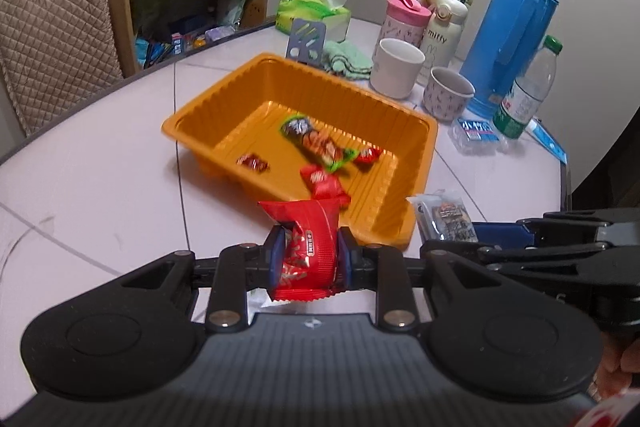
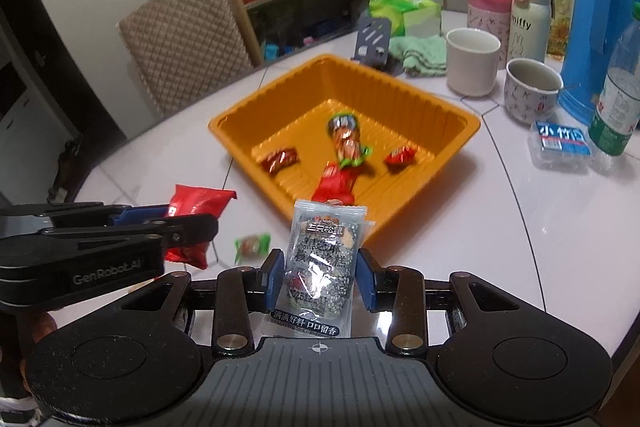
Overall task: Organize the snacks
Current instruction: 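Carry both packets over the orange tray and open both tools to drop them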
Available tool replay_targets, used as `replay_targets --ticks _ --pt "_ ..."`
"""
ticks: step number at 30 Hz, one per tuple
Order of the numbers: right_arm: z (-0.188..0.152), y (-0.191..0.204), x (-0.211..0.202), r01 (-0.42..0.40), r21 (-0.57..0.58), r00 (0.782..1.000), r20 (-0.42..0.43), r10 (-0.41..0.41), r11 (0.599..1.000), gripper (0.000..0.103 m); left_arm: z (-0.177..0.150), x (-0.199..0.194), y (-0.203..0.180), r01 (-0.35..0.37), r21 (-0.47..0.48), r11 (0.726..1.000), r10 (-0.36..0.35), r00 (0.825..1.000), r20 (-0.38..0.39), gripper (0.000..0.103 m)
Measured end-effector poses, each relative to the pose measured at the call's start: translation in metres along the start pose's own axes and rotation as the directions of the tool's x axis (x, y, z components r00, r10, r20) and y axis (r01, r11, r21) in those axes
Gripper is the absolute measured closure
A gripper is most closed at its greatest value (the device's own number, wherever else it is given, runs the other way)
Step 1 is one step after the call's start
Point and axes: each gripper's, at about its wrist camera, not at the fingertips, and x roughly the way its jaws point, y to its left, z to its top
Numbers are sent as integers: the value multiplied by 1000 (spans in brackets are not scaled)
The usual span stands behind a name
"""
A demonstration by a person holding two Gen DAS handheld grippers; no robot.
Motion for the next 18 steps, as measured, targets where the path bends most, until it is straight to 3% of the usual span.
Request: replay_targets --ticks 18 --pt "60 -25 70 72 37 997 13 -72 997 64 71 80 14 -22 56 998 23 1000 -19 78"
